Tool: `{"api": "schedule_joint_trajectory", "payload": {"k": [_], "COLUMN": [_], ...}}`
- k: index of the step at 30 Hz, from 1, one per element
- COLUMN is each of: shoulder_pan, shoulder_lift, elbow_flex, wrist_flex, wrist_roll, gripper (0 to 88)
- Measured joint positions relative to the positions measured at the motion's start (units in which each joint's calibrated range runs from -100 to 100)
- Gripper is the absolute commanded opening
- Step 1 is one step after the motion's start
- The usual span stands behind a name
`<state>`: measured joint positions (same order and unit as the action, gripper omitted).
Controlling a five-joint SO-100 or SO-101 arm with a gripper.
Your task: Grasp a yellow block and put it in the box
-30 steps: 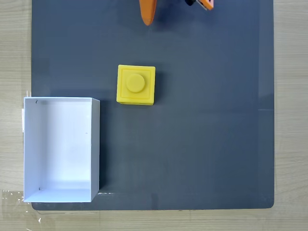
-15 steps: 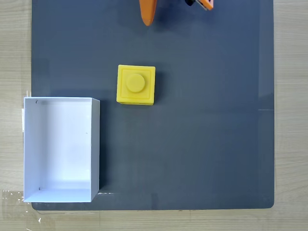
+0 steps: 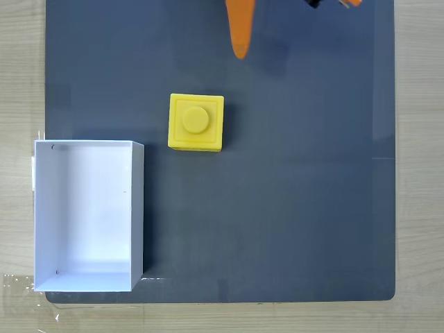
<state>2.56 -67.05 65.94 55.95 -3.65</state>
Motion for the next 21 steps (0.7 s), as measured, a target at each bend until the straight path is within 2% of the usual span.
{"api": "schedule_joint_trajectory", "payload": {"k": [3,5,13,17,21], "shoulder_pan": [-0.3,0.0,2.6,6.2,9.8], "shoulder_lift": [10.6,17.4,41.0,49.8,57.0], "elbow_flex": [-13.4,-22.8,-54.7,-63.1,-64.5], "wrist_flex": [4.0,8.5,34.1,41.5,42.3], "wrist_roll": [0.0,0.1,0.1,0.2,3.1], "gripper": [3.4,6.9,30.9,38.5,42.0]}}
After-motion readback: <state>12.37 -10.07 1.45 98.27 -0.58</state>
